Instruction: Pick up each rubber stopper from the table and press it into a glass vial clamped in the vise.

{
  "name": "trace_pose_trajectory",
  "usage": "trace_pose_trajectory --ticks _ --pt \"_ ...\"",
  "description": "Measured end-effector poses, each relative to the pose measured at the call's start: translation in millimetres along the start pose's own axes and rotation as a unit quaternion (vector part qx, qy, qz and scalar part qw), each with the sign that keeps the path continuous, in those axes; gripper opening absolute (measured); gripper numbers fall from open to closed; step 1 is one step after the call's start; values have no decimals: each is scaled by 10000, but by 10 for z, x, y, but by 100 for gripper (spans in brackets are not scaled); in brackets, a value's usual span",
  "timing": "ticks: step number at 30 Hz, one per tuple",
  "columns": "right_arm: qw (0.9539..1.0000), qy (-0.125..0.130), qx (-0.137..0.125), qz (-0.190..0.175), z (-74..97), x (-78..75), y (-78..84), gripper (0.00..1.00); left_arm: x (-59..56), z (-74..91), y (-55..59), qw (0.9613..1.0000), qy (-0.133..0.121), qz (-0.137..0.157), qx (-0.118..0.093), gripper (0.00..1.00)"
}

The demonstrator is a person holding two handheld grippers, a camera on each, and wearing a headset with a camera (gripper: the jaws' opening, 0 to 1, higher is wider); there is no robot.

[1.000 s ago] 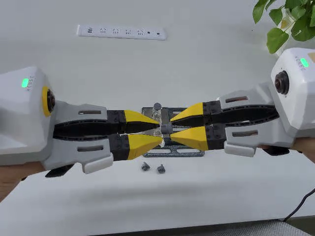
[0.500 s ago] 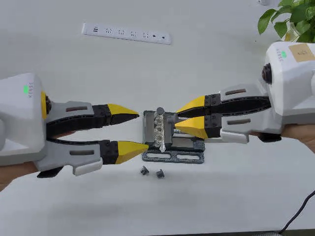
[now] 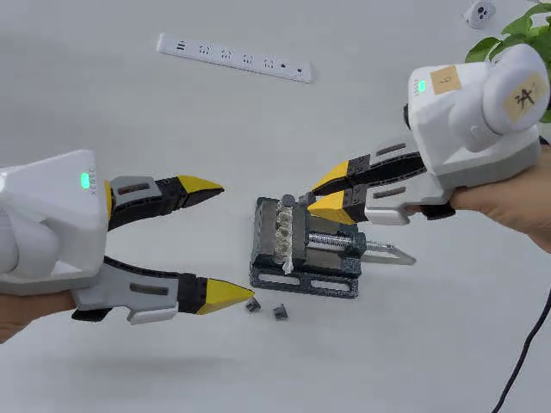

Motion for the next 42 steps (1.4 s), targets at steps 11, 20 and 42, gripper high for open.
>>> trace_pose_trajectory --ticks 11,20,42 --pt "9942 -87 951 502 -372 -100 199 6 40 -33 166 9999 -43 -2 132 86" --pt "9870 -187 1476 612 -571 -148 312 6 55 -45 239 9999 -49 -18 137 92" --pt "9746 -323 2057 821 -722 -123 411 6 18 -80 353 9999 1 45 98 95"
Point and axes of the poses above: the centre of the closed fingertips' face, and the gripper's own axes: z roughly backward along the fingers, x roughly to its left, y roughly out of its underside, the point moved 2 cm from there along z, roughly backward along the fingers, and after that the axes turned 13 degrees about y, right-handed, at the moved point
